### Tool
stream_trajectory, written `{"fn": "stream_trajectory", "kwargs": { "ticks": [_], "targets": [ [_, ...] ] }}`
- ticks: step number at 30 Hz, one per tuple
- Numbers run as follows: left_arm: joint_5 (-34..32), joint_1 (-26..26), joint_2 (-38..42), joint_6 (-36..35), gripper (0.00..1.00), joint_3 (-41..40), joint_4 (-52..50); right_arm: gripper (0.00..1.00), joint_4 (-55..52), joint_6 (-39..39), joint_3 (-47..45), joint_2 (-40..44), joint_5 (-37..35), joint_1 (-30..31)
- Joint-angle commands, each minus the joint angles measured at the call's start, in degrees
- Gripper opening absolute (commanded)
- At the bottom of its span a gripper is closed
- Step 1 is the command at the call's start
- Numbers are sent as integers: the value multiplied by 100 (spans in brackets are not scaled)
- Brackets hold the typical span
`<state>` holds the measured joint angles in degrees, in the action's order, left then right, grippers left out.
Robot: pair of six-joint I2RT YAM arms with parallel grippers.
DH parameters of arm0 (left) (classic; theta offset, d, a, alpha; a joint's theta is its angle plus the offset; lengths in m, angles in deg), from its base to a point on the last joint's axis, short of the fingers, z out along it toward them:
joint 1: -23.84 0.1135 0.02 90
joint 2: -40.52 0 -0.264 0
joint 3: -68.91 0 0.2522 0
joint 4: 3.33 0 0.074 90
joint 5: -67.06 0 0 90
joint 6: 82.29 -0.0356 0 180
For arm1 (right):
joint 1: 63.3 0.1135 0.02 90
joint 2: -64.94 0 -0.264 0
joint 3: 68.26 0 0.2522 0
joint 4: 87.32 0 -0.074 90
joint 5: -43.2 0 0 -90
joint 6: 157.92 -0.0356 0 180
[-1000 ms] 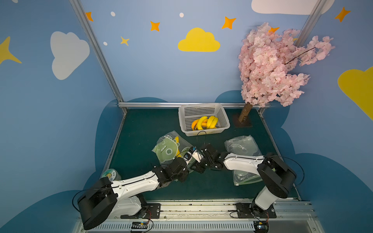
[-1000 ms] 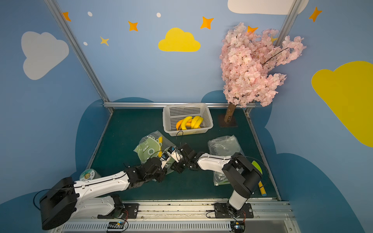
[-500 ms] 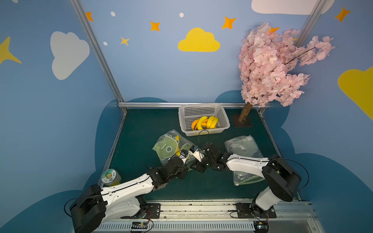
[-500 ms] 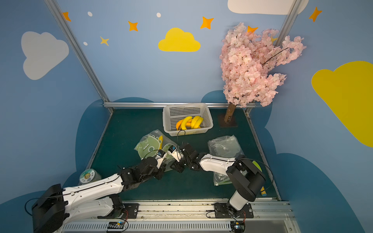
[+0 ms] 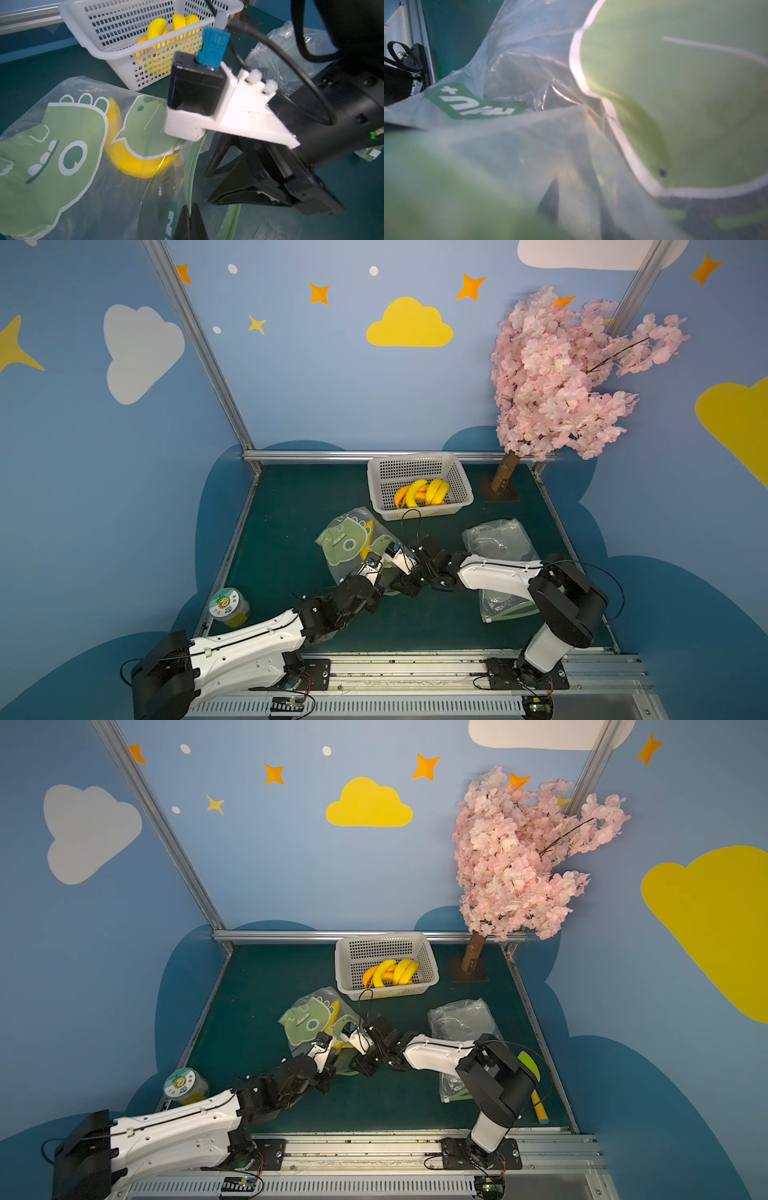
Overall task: Open the zip-top bag and take out the banana
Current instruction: Open the zipper of the food storage bag at the center of the board, then pick up the banana from the zipper food storage bag.
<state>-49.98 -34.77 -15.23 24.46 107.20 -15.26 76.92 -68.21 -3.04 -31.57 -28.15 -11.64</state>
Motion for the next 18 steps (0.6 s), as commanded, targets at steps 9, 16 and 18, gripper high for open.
{"fn": "stream_trajectory", "kwargs": {
  "ticks": [9,16,18],
  "targets": [
    [4,-89,2,-41,3,-99,362,55,55,948,719,-307,-378,2],
    [92,-80,200,31,3,-227,433,67,308,1490,723,-462,-481,10],
    [109,-80,273,70,3,-290,487,68,583,1553,532,-335,-503,26]
  ]
}}
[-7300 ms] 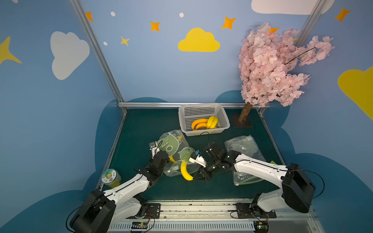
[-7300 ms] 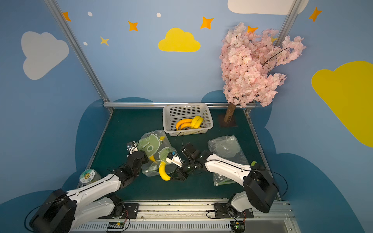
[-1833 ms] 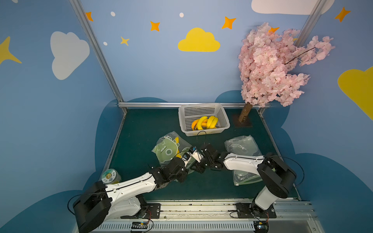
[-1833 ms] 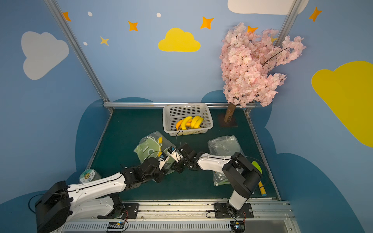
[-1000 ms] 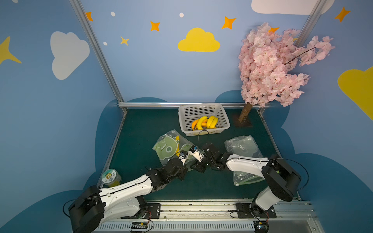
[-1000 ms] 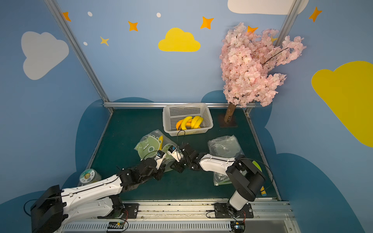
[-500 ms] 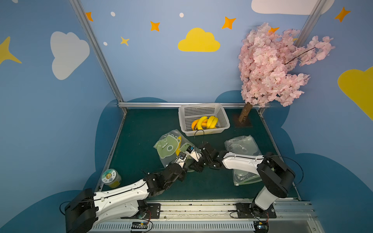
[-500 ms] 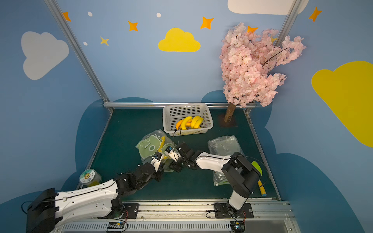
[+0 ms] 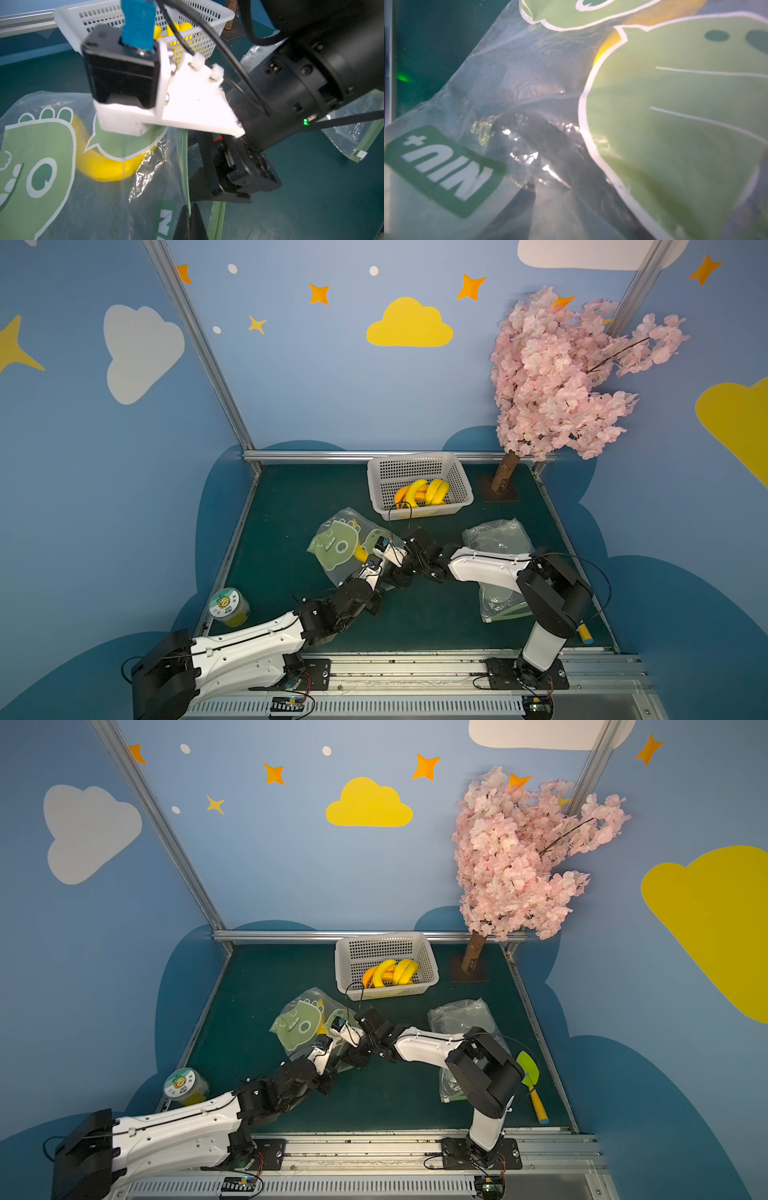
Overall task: Open the zip-top bag and take out the banana
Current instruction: Pick up the banana from the zipper food storage bag.
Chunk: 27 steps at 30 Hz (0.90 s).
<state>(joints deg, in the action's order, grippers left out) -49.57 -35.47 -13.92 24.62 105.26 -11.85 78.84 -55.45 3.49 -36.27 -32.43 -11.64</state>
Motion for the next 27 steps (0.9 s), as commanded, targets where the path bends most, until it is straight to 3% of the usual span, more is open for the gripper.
{"fn": "stream_trajectory", "kwargs": {
  "ticks": [1,5,8,12,23,25,27],
  "targets": [
    [94,-2,181,59,3,-126,183,68,538,326,-223,198,-43,28],
    [372,37,254,112,3,-158,215,70,1370,779,-640,277,125,37],
    [623,68,223,161,3,-156,223,71,2568,573,-1058,174,216,31],
    [765,69,186,225,3,-181,273,72,3113,643,-1229,-8,429,50],
    [2347,64,13,-95,3,-271,773,73,3067,1247,-1499,-33,524,363],
    [2424,69,-125,-19,5,-343,866,72,2915,1226,-1528,-30,541,414],
    [2375,69,-153,86,14,-413,891,72,3018,1149,-1672,-37,527,458]
  ]
}}
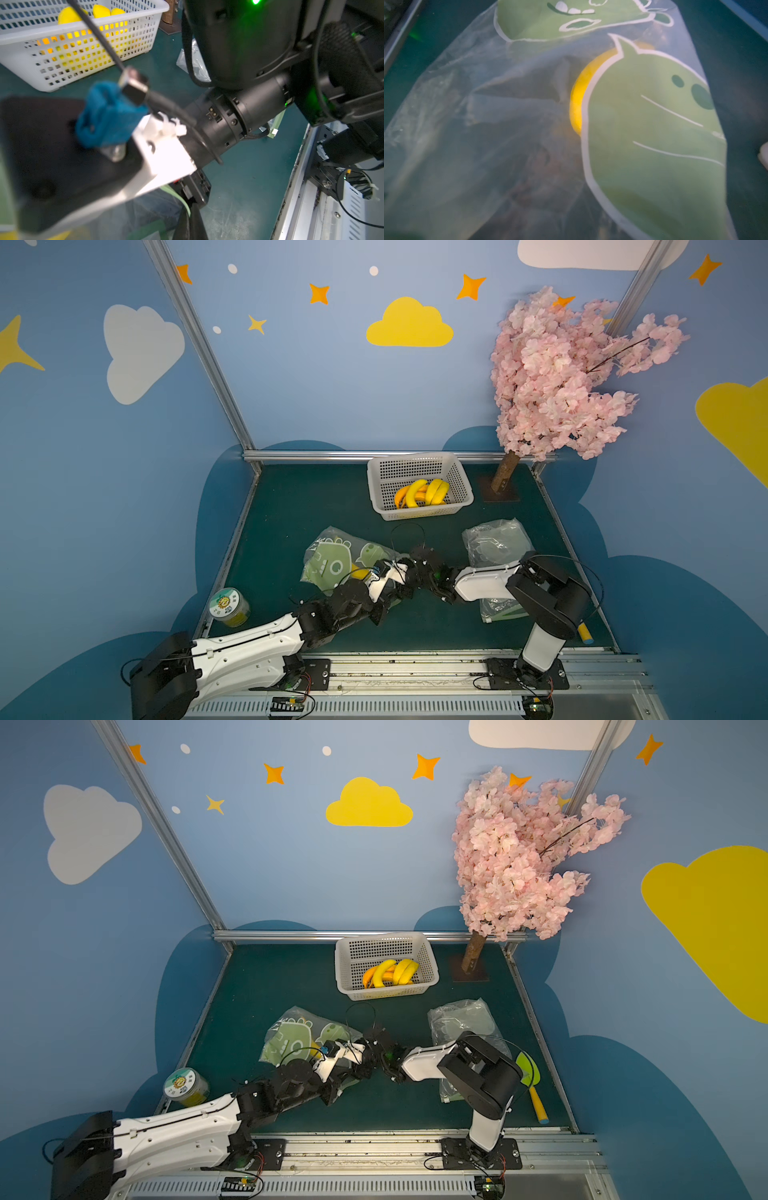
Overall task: Open the zip-top bag and take out the banana
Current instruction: Pick up the banana from the zipper food storage bag.
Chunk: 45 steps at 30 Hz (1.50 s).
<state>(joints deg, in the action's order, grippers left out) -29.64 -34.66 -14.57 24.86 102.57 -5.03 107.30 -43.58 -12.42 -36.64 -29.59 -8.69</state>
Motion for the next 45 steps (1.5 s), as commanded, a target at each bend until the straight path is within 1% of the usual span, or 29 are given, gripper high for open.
{"fn": "stream_trajectory", "kwargs": {
  "ticks": [1,2,3,4,5,6,7,8,9,10,11,12,14,15,16,17,19,21,22,23,24,26,27,31,36,39,41,45],
  "targets": [
    [228,-12,-30,124,16,-176,174,72,281,-83,-158,-15,243,181],
    [-36,-10,139,225,24,-189,53,72,339,-121,-198,-28,219,190],
    [-444,-14,394,355,31,-221,-135,72,383,-146,-230,-36,196,214],
    [-770,-1,657,417,32,-257,-278,72,442,-172,-252,-38,195,225],
    [-1160,-3,1019,492,38,-280,-525,72,506,-191,-262,-37,184,241],
    [-1583,-5,1429,563,52,-251,-871,72,566,-208,-262,-54,179,253],
    [-1856,-4,1782,532,52,-232,-1133,72,599,-222,-249,-70,176,252],
    [-2339,-4,2201,687,52,-160,-1615,71,613,-220,-216,-95,193,254],
    [-2925,9,2590,968,52,-70,-2146,71,613,-224,-180,-114,214,260],
    [-3362,22,2896,1114,53,1,-2556,71,625,-210,-159,-138,228,269],
    [-3976,57,3231,1553,53,74,-3100,71,633,-203,-127,-163,254,282],
    [-4354,147,3484,1763,53,125,-3520,71,612,-203,-102,-193,272,295],
    [-4593,413,3758,2054,52,222,-4116,71,607,-195,-56,-251,319,309],
    [-4526,627,3782,2117,56,261,-4293,70,616,-189,-47,-273,335,314],
    [-4427,893,3727,2342,58,320,-4552,70,604,-186,-18,-294,347,322],
    [-4189,1286,3589,2567,57,394,-4781,70,580,-180,18,-309,369,322],
    [-3446,2165,3197,2655,58,427,-4804,70,513,-146,85,-319,379,335],
    [-2456,3179,2672,2637,59,401,-4444,70,492,-127,128,-310,355,349],
    [-1981,3604,2463,2582,60,375,-4196,70,480,-115,139,-295,338,358],
    [-1482,4089,2246,2607,64,308,-3863,70,473,-111,142,-277,320,366],
    [-1009,4498,2065,2594,65,207,-3465,70,464,-88,142,-271,286,379],
    [-388,5101,1724,2627,64,79,-2921,70,405,-58,172,-257,256,400],
    [-243,5277,1516,2635,64,65,-2725,70,368,-37,214,-269,265,409],
    [58,5668,710,2496,66,72,-2177,70,176,66,433,-386,291,458],
    [513,5992,-156,2538,64,-116,-905,70,41,123,605,-493,298,476],
    [965,6013,-892,2414,57,2,-232,70,10,152,710,-570,250,480],
    [1261,6024,-1404,2285,46,134,120,70,-79,222,857,-672,208,480],
    [1650,6031,-2046,2005,30,442,330,70,-226,353,1134,-845,-49,472]
  ]
}}
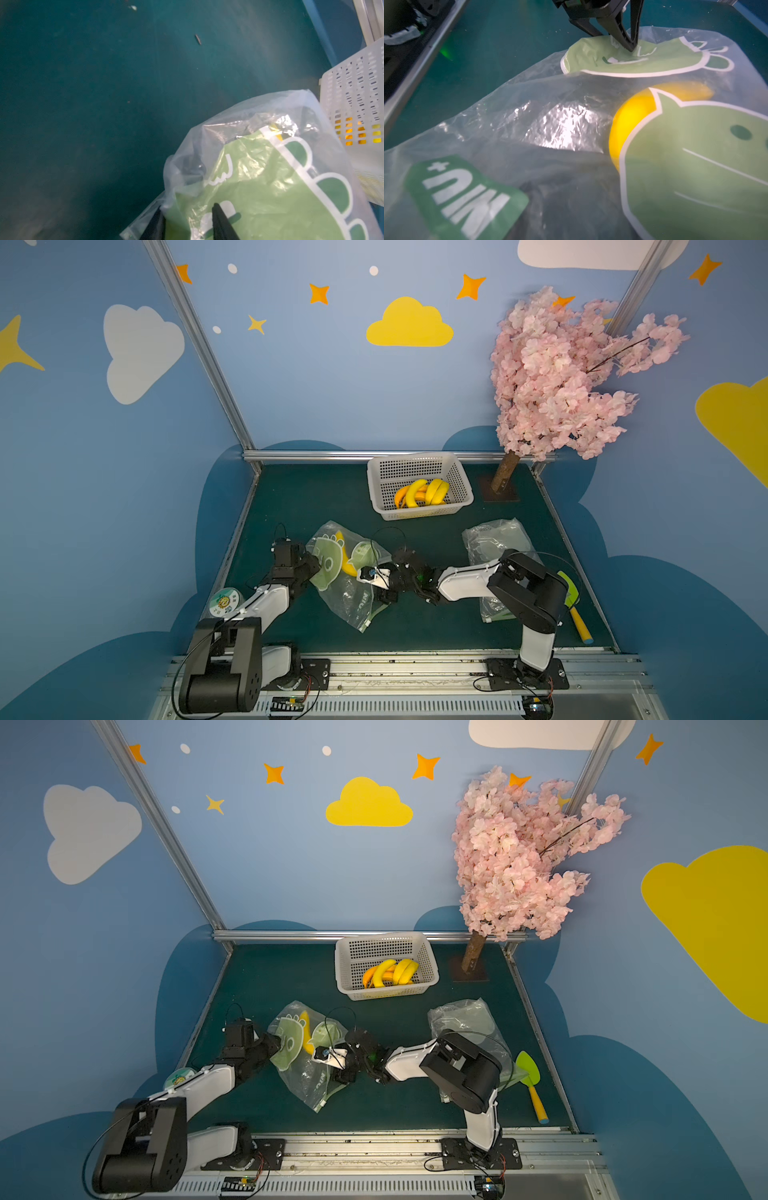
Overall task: Open the zip-top bag and take out the banana
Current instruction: Pick up the banana from the zipper food storage bag.
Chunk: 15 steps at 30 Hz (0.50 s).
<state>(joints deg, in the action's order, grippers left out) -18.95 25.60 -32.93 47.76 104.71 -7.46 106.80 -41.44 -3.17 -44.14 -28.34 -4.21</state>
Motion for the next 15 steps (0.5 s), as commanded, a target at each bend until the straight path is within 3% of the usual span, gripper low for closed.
{"fn": "stream_trajectory", "kwargs": {
  "ticks": [1,2,6,12,15],
  "targets": [
    [616,14,-268,-319,24,247,668,70,-104,138,219,-113,-301,23],
    [614,9,-275,-374,16,240,789,71,-29,137,207,-114,-438,24],
    [511,13,-37,-525,8,297,928,71,546,103,-132,-14,-820,47],
    [712,16,223,-878,4,676,487,73,1290,116,-265,-176,-2088,85],
    [888,4,169,-851,3,638,637,74,1547,225,-218,-236,-2296,78]
  ]
}}
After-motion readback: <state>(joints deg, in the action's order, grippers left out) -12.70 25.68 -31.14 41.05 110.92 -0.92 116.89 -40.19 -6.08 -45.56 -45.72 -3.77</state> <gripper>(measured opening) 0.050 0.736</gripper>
